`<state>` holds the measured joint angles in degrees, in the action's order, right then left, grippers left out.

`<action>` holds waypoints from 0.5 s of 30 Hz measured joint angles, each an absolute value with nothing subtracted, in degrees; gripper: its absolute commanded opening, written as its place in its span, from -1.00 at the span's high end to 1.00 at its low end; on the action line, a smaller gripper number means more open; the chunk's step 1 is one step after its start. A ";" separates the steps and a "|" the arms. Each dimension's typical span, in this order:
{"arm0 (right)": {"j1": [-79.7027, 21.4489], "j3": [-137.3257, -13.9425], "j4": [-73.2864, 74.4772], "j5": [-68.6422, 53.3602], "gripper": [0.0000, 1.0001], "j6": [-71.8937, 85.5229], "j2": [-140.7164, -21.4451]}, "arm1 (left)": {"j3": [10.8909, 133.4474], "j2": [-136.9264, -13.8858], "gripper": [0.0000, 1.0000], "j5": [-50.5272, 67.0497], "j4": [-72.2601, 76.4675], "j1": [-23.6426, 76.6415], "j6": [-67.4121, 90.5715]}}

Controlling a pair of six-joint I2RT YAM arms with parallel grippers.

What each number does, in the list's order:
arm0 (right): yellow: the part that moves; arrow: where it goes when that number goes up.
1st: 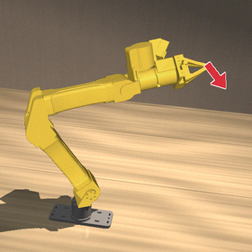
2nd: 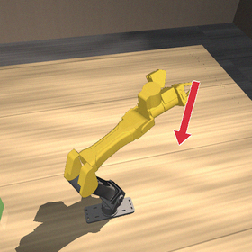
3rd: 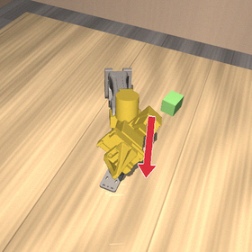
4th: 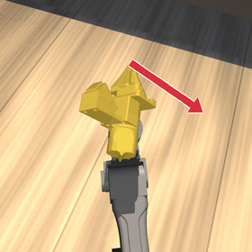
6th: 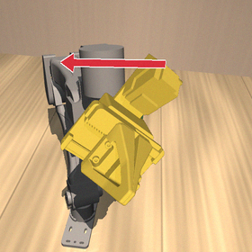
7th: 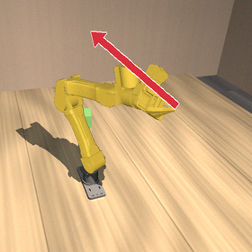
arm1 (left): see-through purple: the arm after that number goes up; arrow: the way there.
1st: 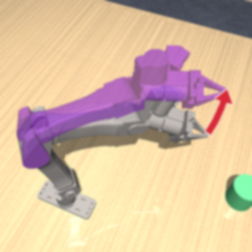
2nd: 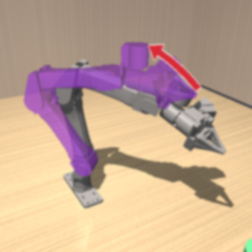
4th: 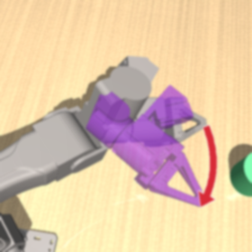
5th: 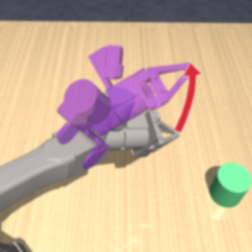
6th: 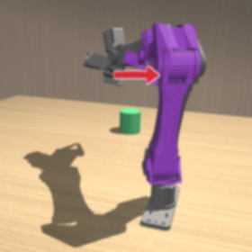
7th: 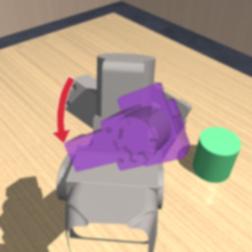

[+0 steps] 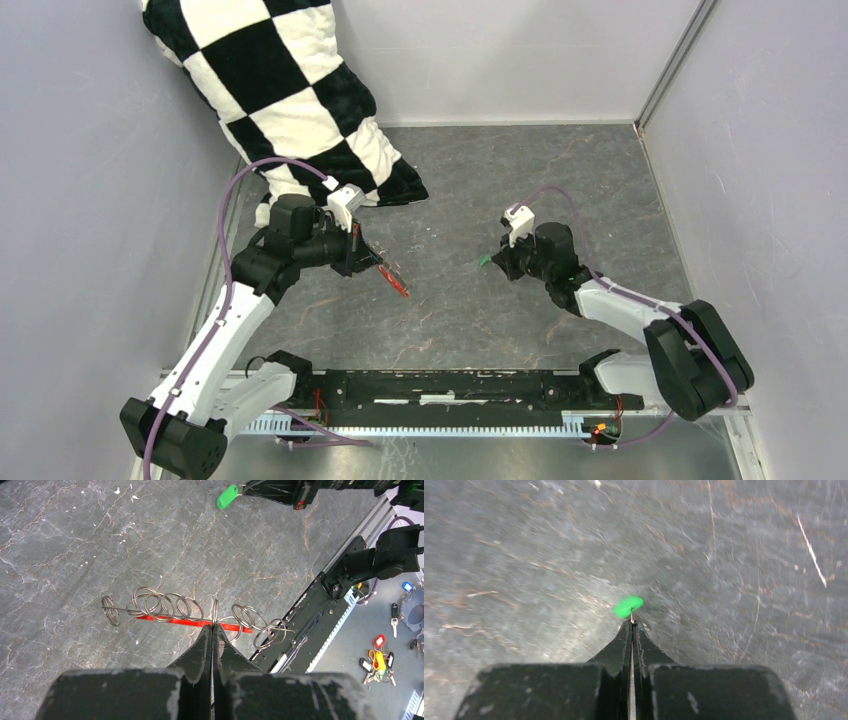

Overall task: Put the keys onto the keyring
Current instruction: Pick up the key from the center of the board.

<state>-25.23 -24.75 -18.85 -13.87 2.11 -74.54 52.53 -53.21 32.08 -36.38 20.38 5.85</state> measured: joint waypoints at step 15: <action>-45.93 -42.19 -2.81 -29.61 0.99 3.99 -59.53 | 49.65 -51.46 0.96 35.90 -35.90 20.38 -3.60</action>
<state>-45.93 -42.19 -2.81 -29.61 3.99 -59.53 49.65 -51.46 35.90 -35.90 20.38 -3.60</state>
